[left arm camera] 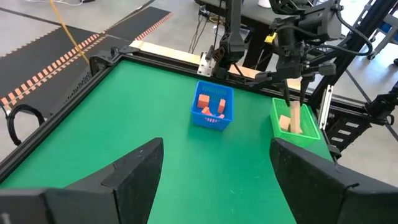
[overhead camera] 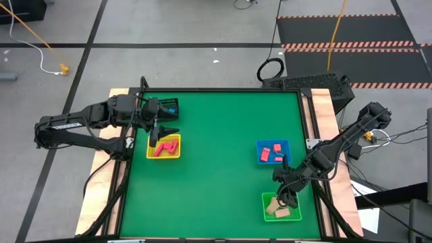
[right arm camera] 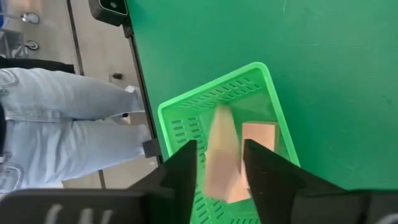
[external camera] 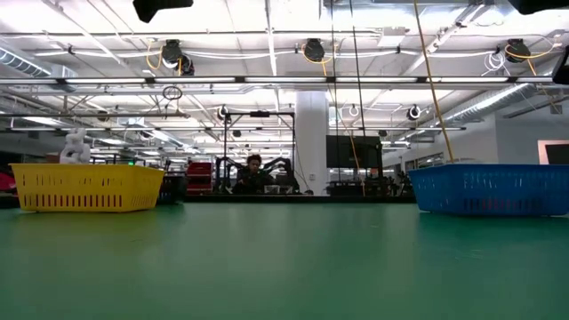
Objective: Sort & place blocks by color
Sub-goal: Return to Home Position
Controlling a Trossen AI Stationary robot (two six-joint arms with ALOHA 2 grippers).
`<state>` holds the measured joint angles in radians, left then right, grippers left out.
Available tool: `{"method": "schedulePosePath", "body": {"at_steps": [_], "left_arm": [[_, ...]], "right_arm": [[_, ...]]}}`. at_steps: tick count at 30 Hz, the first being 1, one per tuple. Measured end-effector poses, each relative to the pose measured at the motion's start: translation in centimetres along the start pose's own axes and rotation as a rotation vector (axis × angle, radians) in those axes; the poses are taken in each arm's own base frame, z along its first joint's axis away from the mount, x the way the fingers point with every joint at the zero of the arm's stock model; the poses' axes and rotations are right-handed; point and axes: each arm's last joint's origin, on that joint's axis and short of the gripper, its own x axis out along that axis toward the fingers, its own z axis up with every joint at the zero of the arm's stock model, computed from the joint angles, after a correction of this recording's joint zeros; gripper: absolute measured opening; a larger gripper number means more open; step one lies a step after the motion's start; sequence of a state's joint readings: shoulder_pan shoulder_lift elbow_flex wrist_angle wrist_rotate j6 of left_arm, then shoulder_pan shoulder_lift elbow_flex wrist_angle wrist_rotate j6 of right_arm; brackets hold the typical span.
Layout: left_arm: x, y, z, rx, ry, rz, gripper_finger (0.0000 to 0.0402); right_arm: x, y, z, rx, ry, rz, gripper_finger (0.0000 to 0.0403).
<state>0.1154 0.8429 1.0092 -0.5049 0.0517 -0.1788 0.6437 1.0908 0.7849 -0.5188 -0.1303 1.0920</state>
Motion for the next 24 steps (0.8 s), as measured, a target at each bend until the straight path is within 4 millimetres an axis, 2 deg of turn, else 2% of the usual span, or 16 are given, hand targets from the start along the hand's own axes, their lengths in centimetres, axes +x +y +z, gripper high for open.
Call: {"method": "schedulePosePath", "body": {"at_steps": [5, 8, 14, 21, 24], "left_arm": [[0.0, 0.0, 0.0, -0.001, 0.0, 0.0, 0.0294], [0.0, 0.0, 0.0, -0.006, 0.0, 0.0, 0.0294], [0.0, 0.0, 0.0, -0.018, 0.0, 0.001, 0.0294], [0.0, 0.0, 0.3, -0.007, -0.032, 0.009, 0.0294], [-0.3, -0.1, 0.4, 0.032, -0.052, 0.006, 0.0294]], "right_arm": [[-0.1, 0.0, 0.0, -0.006, 0.011, 0.011, 0.0173], [-0.3, 0.1, -0.2, -0.009, 0.072, 0.05, 0.0187], [-0.9, 0.3, -0.7, 0.008, 0.18, 0.122, 0.0181], [-2.7, 0.2, -0.5, -0.041, 0.117, 0.186, 0.0172], [-3.9, 0.0, -0.3, -0.069, 0.027, 0.201, 0.0171]]}}
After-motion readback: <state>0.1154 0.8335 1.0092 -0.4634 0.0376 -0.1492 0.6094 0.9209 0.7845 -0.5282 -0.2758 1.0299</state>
